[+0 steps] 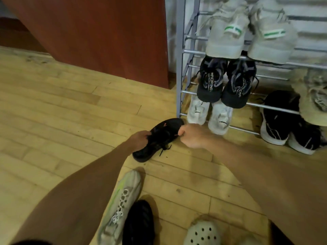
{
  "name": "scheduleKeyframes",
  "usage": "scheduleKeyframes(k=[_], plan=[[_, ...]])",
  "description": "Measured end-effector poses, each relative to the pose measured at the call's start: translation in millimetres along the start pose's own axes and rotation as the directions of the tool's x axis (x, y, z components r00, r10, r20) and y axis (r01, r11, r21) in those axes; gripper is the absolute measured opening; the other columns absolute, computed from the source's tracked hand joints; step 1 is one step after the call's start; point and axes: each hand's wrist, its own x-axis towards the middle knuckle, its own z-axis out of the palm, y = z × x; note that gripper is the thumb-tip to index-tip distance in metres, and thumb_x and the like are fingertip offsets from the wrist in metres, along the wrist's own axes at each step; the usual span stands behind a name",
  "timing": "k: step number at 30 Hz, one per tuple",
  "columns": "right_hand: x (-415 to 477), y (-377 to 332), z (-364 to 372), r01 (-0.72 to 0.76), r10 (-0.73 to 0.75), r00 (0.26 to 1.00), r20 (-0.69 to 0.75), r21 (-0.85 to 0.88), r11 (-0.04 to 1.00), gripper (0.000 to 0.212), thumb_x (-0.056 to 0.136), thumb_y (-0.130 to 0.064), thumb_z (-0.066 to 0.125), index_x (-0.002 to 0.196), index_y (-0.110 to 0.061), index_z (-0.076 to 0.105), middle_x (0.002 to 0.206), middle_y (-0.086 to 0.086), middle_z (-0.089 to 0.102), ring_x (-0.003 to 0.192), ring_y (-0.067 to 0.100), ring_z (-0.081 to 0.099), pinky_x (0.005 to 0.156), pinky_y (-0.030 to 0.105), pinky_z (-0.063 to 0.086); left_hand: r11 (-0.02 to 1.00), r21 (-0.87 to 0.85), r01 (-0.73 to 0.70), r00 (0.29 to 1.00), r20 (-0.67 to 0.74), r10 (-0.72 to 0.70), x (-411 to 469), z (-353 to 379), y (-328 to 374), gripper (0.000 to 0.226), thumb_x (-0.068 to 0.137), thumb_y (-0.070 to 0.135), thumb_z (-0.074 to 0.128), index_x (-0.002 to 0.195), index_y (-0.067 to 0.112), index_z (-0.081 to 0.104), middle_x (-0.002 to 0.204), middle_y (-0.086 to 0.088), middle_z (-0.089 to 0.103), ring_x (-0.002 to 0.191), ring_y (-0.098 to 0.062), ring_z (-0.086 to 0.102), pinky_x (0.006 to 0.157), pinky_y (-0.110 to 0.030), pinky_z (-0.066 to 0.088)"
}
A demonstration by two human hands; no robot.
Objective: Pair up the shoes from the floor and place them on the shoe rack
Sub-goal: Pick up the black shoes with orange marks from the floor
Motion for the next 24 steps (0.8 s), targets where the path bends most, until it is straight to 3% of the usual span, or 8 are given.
scheduleKeyframes(k=[2,4,7,10,14,17,20,24], plan=[[12,10,10,-0.01,0.01,1.0,0.019,0.019,1.0,0.036,0.094,-0.004,0.04,0.124,0.001,0.061,0.129,0.02,0.06,0.118,0.034,0.057,0.101,0.042,0.047,0.997,-0.07,-0.015,1.0,-0.004,0.015,9,12,-20,0.053,0.091,-0.008,0.04,0.137,0.016,0.049,0.138,-0.014,0.052,0.127,-0.029,0.05,0.1,-0.027,0.039],[21,20,17,-0.031,0.029,0.999,0.025,0.06,0.998,0.035,0.095,-0.005,0.04,0.123,-0.002,0.061,0.129,0.017,0.061,0.118,0.032,0.056,0.102,0.039,0.046,0.993,-0.116,0.025,0.998,-0.053,-0.032,16,22,-33,0.057,0.092,-0.009,0.036,0.146,0.011,0.036,0.147,-0.019,0.042,0.134,-0.034,0.043,0.102,-0.029,0.038],[28,37,23,-0.07,0.068,0.998,0.018,0.134,0.989,0.033,0.096,-0.011,0.043,0.122,-0.008,0.062,0.129,0.012,0.061,0.12,0.029,0.055,0.101,0.033,0.044,0.946,-0.179,0.269,0.951,-0.106,-0.29,29,35,-46,0.055,0.099,0.007,0.034,0.152,0.008,0.018,0.153,-0.019,0.031,0.137,-0.037,0.036,0.107,-0.041,0.034],[26,49,24,-0.098,0.093,0.995,0.04,0.17,0.981,0.033,0.095,-0.014,0.047,0.126,-0.016,0.06,0.135,0.007,0.056,0.126,0.025,0.051,0.098,0.028,0.039,0.911,-0.153,0.383,0.909,-0.11,-0.401,36,41,-51,0.047,0.098,0.016,0.043,0.138,-0.007,0.037,0.135,-0.024,0.048,0.122,-0.037,0.05,0.091,-0.039,0.043],[22,52,18,-0.134,0.124,0.99,0.062,0.202,0.97,0.035,0.094,-0.01,0.046,0.125,-0.013,0.06,0.133,0.009,0.057,0.123,0.028,0.053,0.099,0.031,0.042,0.929,-0.115,0.352,0.936,0.032,-0.351,31,58,-48,0.048,0.09,0.017,0.058,0.125,-0.014,0.047,0.093,-0.015,0.053,0.075,-0.02,0.05,0.06,-0.025,0.04],[19,43,10,-0.119,0.109,0.991,0.072,0.141,0.983,0.038,0.09,-0.007,0.045,0.126,-0.002,0.058,0.133,0.02,0.058,0.121,0.038,0.056,0.102,0.045,0.048,0.934,-0.14,0.328,0.944,0.087,-0.318,25,74,-42,0.04,0.089,0.017,0.057,0.115,-0.013,0.058,0.085,-0.014,0.054,0.07,-0.021,0.049,0.059,-0.028,0.038],[11,38,-4,-0.06,0.057,0.992,0.113,0.025,0.998,0.037,0.092,-0.008,0.043,0.125,0.001,0.058,0.133,0.022,0.057,0.122,0.038,0.055,0.102,0.049,0.047,0.884,-0.306,0.353,0.933,0.189,-0.307,11,85,-28,0.033,0.092,0.014,0.055,0.114,-0.01,0.053,0.092,-0.016,0.059,0.07,-0.02,0.055,0.055,-0.026,0.042],[-22,44,-37,-0.031,0.062,0.982,0.179,-0.17,0.985,0.032,0.095,-0.019,0.047,0.12,-0.009,0.064,0.129,0.012,0.062,0.119,0.03,0.058,0.102,0.044,0.048,0.699,-0.637,0.324,0.945,0.178,-0.275,-14,82,-1,0.036,0.089,0.011,0.062,0.112,-0.014,0.049,0.079,-0.02,0.06,0.06,-0.025,0.055,0.049,-0.03,0.045]])
